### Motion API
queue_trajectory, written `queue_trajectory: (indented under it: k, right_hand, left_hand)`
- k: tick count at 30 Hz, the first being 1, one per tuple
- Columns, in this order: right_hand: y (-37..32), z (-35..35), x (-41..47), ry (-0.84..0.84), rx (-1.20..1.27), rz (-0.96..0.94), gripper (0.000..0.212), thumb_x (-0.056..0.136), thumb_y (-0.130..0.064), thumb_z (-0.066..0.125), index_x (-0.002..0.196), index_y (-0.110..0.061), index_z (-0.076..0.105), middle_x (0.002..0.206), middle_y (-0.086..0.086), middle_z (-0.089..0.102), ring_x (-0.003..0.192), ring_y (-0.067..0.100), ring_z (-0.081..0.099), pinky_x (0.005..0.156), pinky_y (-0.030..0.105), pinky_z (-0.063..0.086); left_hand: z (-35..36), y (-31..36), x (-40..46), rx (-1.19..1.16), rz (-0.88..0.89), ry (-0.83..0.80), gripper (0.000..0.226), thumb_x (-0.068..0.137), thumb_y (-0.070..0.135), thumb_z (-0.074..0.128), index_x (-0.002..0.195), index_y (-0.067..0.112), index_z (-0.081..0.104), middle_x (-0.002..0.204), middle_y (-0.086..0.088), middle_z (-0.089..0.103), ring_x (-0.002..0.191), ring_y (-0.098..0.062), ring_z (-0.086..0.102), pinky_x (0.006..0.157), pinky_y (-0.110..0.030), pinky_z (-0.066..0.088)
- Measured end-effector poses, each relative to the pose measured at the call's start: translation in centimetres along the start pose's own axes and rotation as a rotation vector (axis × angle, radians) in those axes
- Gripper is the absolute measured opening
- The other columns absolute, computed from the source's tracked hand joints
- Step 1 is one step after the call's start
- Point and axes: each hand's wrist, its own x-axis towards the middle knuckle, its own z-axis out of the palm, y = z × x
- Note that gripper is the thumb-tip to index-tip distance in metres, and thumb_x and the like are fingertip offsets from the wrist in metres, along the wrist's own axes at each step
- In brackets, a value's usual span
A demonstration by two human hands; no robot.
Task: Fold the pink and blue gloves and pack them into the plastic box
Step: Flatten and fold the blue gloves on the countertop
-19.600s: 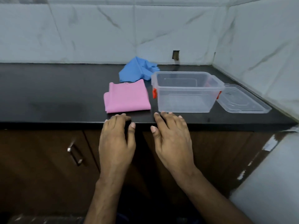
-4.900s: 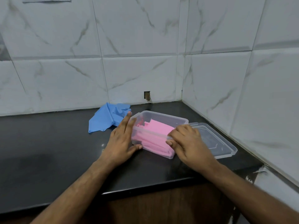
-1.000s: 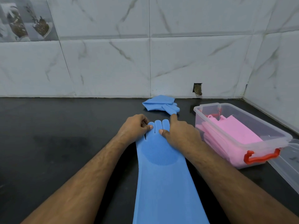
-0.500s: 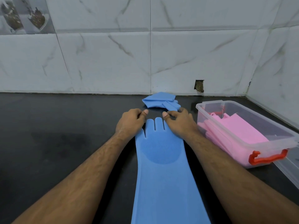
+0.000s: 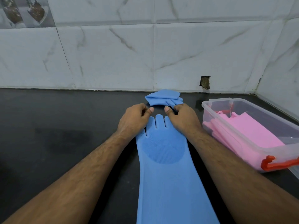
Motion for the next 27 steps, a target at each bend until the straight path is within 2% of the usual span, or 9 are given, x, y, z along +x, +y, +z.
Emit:
queue_trajectory:
  k: [2,4,7,10,12,17,22,25,27]
  right_hand:
    - [-0.7,-0.7,-0.4,0.074,0.096,-0.043,0.033,0.098,-0.052,0.052,0.089,-0.022,0.062,0.108,-0.001,0.058,0.098,0.018,0.056,0.077,0.028,0.039]
    - [-1.6,-1.4,-0.8,0.169,0.202,-0.141,0.030,0.098,-0.042,0.058,0.111,-0.016,0.067,0.119,-0.003,0.061,0.108,0.015,0.058,0.083,0.023,0.038]
    - [-3.1,-2.7,-1.9,0.297,0.384,-0.366,0.036,0.098,-0.019,0.061,0.133,-0.008,0.063,0.139,-0.005,0.058,0.127,0.008,0.054,0.099,0.008,0.036]
    - [-4.7,-4.2,-3.1,0.442,0.483,-0.564,0.040,0.097,-0.004,0.057,0.137,-0.006,0.061,0.145,-0.004,0.055,0.137,0.009,0.048,0.115,0.023,0.036]
    - [-5.7,-4.8,-3.8,0.472,0.529,-0.647,0.044,0.097,0.000,0.056,0.141,-0.004,0.056,0.148,-0.001,0.052,0.141,0.010,0.044,0.117,0.031,0.036]
    - [-6.8,-4.5,-5.1,0.378,0.478,-0.722,0.059,0.097,-0.001,0.056,0.153,-0.003,0.037,0.162,0.005,0.032,0.151,0.013,0.027,0.123,0.032,0.026]
    - [-6.3,-4.3,-4.6,0.359,0.374,-0.486,0.059,0.102,-0.017,0.055,0.155,-0.005,0.032,0.165,0.006,0.019,0.150,0.013,0.025,0.111,0.004,0.019]
    - [-5.7,-3.7,-4.5,0.270,0.259,-0.388,0.051,0.101,-0.018,0.056,0.150,-0.011,0.044,0.164,0.000,0.012,0.146,0.013,0.031,0.110,0.014,0.028]
    - [-5.6,-3.7,-4.7,0.316,0.235,-0.400,0.041,0.098,-0.013,0.059,0.139,-0.012,0.056,0.156,0.005,0.025,0.138,0.018,0.041,0.110,0.024,0.037]
  left_hand:
    - [-0.1,0.1,0.0,-0.021,0.020,0.006,0.028,0.101,0.050,0.054,0.100,0.023,0.064,0.098,0.005,0.064,0.088,-0.013,0.062,0.085,-0.042,0.056]
    - [-0.1,0.1,0.0,-0.044,0.047,0.012,0.033,0.099,0.046,0.059,0.120,0.020,0.061,0.115,0.001,0.058,0.100,-0.016,0.061,0.093,-0.045,0.054]
    - [-0.1,0.2,0.0,-0.063,0.099,0.067,0.065,0.093,0.042,0.069,0.146,0.018,0.041,0.141,-0.003,0.044,0.125,-0.022,0.053,0.102,-0.048,0.050]
    - [-0.6,0.2,-0.1,-0.125,0.144,0.152,0.100,0.081,0.039,0.081,0.158,0.019,0.021,0.155,-0.002,0.031,0.140,-0.021,0.038,0.106,-0.039,0.044]
    - [-1.1,0.4,-0.3,-0.199,0.172,0.180,0.105,0.077,0.040,0.084,0.159,0.023,0.022,0.158,0.001,0.031,0.143,-0.018,0.033,0.106,-0.034,0.037]
    - [-2.4,2.0,-1.0,-0.340,0.387,0.339,0.057,0.087,0.001,0.054,0.139,0.023,0.056,0.137,0.007,0.061,0.125,-0.013,0.058,0.099,-0.045,0.052]
    - [-3.4,2.8,-1.2,-0.280,0.401,0.415,0.044,0.081,0.003,0.045,0.118,0.019,0.061,0.100,0.011,0.070,0.088,-0.011,0.066,0.074,-0.041,0.055]
    - [-4.0,2.9,-1.3,-0.172,0.325,0.439,0.035,0.085,0.007,0.051,0.118,0.016,0.059,0.094,0.011,0.067,0.081,-0.015,0.063,0.071,-0.044,0.056]
    - [-4.3,2.8,-1.1,-0.098,0.289,0.479,0.036,0.087,0.009,0.053,0.122,0.017,0.059,0.093,0.014,0.061,0.079,-0.013,0.059,0.070,-0.040,0.053]
